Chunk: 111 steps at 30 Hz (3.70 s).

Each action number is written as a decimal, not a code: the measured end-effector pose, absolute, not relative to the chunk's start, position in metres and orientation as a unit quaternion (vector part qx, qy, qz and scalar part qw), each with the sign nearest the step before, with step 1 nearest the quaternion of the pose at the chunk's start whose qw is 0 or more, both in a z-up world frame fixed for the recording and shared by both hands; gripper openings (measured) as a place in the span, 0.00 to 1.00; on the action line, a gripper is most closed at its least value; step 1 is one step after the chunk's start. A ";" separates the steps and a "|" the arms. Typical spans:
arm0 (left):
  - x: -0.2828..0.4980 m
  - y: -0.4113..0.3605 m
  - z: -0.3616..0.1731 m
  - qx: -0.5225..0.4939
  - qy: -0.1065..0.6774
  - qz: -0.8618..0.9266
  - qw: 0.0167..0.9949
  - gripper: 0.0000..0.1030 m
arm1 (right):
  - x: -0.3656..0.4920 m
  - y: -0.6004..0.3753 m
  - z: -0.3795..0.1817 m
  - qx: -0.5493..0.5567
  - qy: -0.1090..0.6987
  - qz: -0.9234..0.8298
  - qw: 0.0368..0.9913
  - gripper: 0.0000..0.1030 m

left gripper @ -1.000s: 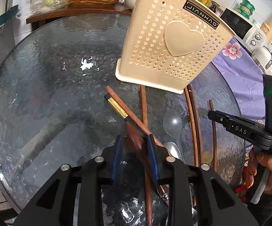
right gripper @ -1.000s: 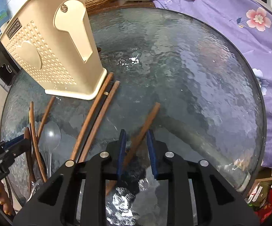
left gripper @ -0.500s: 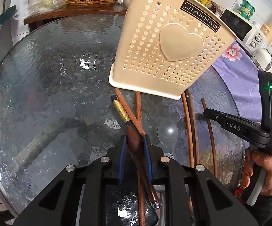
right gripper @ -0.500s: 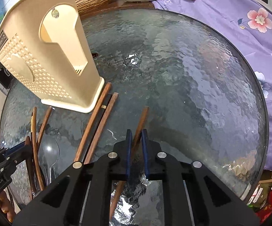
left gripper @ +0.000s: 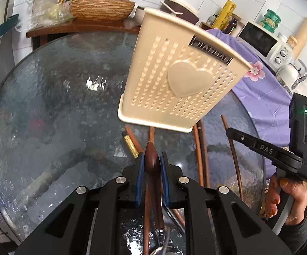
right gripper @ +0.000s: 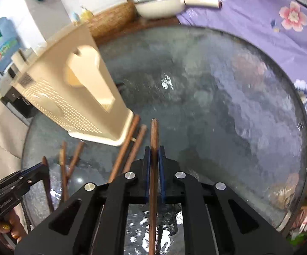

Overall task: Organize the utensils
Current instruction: 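Close the left gripper on the spoon handle while the right gripper grasps a brown chopstick, then carry the spoon and chopstick over the cream caddy and drop them in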

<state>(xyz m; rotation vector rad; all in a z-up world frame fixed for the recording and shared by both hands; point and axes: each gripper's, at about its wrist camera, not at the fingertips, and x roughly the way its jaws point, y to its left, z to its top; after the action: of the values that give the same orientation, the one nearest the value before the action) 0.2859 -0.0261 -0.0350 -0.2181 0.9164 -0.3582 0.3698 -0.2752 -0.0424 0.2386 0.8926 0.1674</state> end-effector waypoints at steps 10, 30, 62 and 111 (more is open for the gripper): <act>0.264 -0.023 0.006 -0.093 0.384 -0.185 0.900 0.14 | 0.331 -0.280 0.024 0.109 0.341 0.137 0.924 0.08; 0.216 -0.031 0.069 -0.066 0.288 -0.203 0.934 0.14 | 0.262 -0.266 0.084 0.076 0.249 0.186 0.947 0.08; 0.279 -0.017 0.190 -0.105 0.210 -0.183 0.955 0.14 | 0.280 -0.254 0.228 0.072 0.144 0.223 0.961 0.07; 0.368 -0.051 0.088 -0.075 0.284 -0.120 0.948 0.46 | 0.381 -0.218 0.111 0.054 0.194 0.150 0.968 0.56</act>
<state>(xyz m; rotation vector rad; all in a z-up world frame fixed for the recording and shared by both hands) 0.3679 -0.0505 0.0881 -0.1534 0.5783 -0.2445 0.3815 -0.2185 0.1112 0.1099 0.3912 0.3023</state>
